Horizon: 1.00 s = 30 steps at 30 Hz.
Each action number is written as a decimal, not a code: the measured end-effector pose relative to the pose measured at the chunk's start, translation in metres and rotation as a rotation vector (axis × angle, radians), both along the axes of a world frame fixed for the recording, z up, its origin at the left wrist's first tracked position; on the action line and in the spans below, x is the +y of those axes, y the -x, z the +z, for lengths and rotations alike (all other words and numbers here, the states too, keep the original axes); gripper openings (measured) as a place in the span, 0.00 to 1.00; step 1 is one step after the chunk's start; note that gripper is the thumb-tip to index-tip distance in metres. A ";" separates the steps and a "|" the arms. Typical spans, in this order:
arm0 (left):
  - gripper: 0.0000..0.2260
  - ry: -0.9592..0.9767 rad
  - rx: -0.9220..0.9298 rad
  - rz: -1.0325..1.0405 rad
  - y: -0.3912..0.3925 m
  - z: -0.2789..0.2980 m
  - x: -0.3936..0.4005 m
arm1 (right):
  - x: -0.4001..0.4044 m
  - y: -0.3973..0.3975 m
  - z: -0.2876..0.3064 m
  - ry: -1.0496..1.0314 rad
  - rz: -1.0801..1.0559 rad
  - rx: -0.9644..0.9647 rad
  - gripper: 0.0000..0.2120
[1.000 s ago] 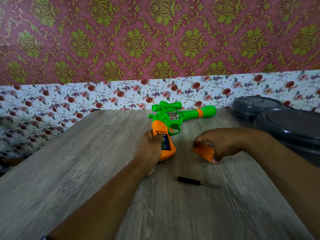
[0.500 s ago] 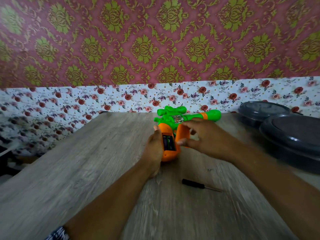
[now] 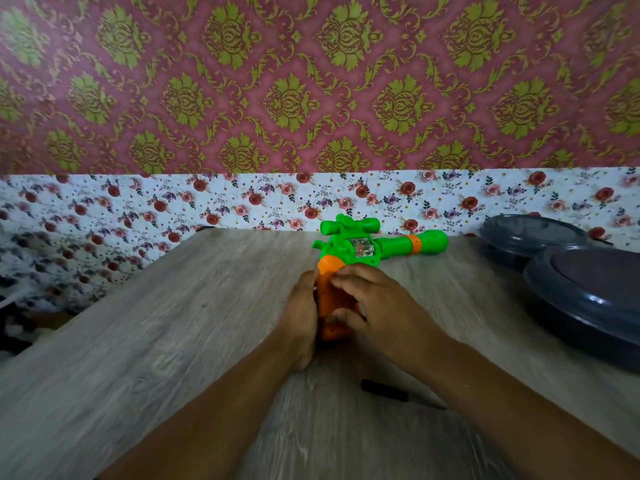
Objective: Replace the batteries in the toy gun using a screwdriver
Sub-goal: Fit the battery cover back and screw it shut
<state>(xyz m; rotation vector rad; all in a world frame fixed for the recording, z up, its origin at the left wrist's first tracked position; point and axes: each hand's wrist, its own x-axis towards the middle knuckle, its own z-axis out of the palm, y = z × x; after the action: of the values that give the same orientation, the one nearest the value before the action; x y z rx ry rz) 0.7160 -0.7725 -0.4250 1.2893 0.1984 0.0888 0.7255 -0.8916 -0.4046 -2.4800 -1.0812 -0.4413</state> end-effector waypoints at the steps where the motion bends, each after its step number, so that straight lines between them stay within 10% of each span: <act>1: 0.18 0.008 -0.004 0.005 0.001 -0.001 0.000 | -0.001 0.000 0.000 0.010 0.002 0.005 0.25; 15: 0.15 0.040 -0.056 0.050 0.001 -0.003 -0.001 | -0.002 0.004 -0.006 -0.184 -0.110 0.031 0.12; 30: 0.19 0.172 -0.054 0.054 0.007 0.004 -0.002 | -0.002 0.002 -0.011 -0.215 -0.009 0.061 0.20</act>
<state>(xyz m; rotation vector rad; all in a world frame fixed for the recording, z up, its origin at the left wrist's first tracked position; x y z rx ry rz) 0.7094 -0.7745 -0.4215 1.1094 0.1902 0.1498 0.7236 -0.8938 -0.4154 -2.2952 -0.9466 -0.4565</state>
